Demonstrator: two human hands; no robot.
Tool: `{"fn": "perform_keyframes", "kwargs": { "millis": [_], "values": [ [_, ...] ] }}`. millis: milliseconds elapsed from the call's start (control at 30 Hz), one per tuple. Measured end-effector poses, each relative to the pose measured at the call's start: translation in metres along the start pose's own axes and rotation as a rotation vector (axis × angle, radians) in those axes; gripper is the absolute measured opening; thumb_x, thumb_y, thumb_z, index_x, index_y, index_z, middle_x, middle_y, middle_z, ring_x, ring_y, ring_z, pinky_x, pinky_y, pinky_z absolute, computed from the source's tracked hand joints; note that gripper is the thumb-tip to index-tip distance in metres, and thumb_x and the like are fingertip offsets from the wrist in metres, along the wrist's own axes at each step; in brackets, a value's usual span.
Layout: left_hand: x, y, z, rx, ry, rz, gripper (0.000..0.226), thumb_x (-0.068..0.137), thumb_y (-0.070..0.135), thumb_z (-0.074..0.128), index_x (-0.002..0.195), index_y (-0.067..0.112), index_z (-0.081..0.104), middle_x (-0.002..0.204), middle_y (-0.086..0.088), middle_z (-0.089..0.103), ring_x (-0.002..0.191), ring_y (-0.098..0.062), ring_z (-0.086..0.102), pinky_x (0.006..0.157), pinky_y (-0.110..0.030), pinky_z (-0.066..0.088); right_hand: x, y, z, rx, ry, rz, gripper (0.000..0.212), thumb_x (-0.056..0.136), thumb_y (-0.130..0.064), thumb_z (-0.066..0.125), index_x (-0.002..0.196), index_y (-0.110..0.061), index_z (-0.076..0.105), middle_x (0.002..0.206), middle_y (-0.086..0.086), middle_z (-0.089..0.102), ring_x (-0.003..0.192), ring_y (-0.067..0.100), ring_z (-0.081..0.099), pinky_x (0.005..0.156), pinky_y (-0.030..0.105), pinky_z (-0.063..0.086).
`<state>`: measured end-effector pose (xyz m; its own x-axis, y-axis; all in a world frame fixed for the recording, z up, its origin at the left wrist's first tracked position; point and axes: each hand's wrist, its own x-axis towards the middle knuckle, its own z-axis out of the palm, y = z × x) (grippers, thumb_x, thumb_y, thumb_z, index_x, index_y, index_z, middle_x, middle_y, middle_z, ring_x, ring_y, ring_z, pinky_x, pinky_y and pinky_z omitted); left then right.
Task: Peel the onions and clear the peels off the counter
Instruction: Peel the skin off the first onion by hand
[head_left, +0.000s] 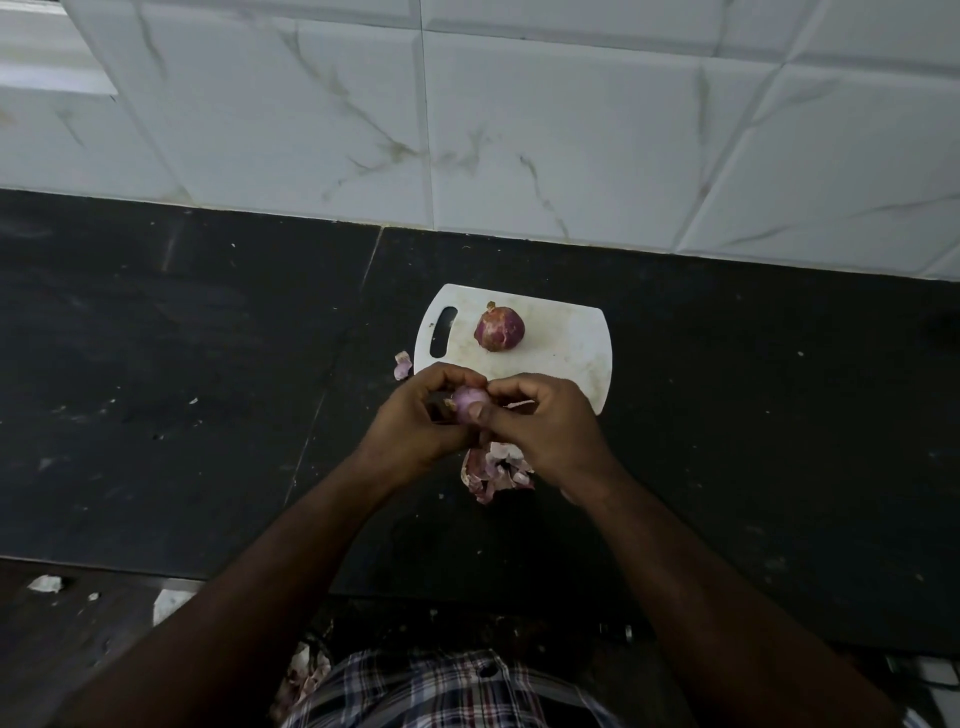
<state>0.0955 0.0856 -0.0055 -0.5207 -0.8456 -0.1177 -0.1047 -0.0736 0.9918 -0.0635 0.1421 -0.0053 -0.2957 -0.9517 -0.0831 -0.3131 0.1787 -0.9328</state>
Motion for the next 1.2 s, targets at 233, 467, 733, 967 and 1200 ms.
{"fn": "perform_keyframes", "kwargs": {
  "millis": [233,467,733,967,1200],
  "values": [
    [0.0,-0.002,-0.001,0.024,0.036,0.018,0.05,0.071,-0.013,0.082,0.108,0.017,0.067,0.102,0.005,0.071,0.083,-0.009,0.072,0.075,-0.024,0.059,-0.002,0.008,0.003,0.041,0.068,-0.011,0.025,0.082,-0.024,0.073,0.105,-0.016,0.077,0.093,-0.004,0.077,0.088,0.013,0.074,0.081,0.043,0.061],
    [0.001,-0.011,0.003,0.001,0.014,0.013,0.05,0.072,-0.017,0.078,0.106,0.018,0.066,0.109,0.0,0.068,0.083,-0.011,0.069,0.075,-0.028,0.059,-0.005,0.003,0.005,-0.196,0.222,-0.078,0.018,0.081,-0.016,0.075,0.099,-0.016,0.074,0.082,-0.007,0.073,0.073,0.004,0.07,0.07,0.029,0.06],
    [-0.001,-0.015,0.0,-0.258,-0.08,-0.044,0.049,0.067,-0.01,0.071,0.111,0.011,0.065,0.125,-0.023,0.063,0.102,-0.025,0.067,0.088,-0.038,0.058,-0.001,0.008,-0.012,-0.297,0.175,-0.077,0.013,0.085,-0.009,0.069,0.092,-0.014,0.078,0.087,-0.006,0.076,0.079,0.003,0.068,0.072,0.013,0.052],
    [0.0,-0.01,-0.007,-0.459,-0.108,-0.152,0.051,0.079,0.0,0.07,0.128,0.007,0.06,0.116,-0.016,0.072,0.105,-0.027,0.071,0.089,-0.035,0.06,-0.003,0.004,-0.02,-0.152,-0.043,-0.167,0.037,0.085,-0.012,0.075,0.12,-0.023,0.071,0.128,-0.01,0.065,0.121,0.004,0.058,0.103,0.032,0.05],
    [-0.002,-0.012,-0.01,-0.37,-0.184,-0.19,0.045,0.086,0.014,0.067,0.13,0.008,0.061,0.125,-0.019,0.069,0.108,-0.029,0.068,0.084,-0.032,0.061,-0.006,-0.006,-0.016,-0.183,-0.14,-0.294,0.032,0.076,-0.018,0.083,0.1,-0.031,0.066,0.104,-0.009,0.059,0.098,0.003,0.06,0.084,0.033,0.055]
  ]
}}
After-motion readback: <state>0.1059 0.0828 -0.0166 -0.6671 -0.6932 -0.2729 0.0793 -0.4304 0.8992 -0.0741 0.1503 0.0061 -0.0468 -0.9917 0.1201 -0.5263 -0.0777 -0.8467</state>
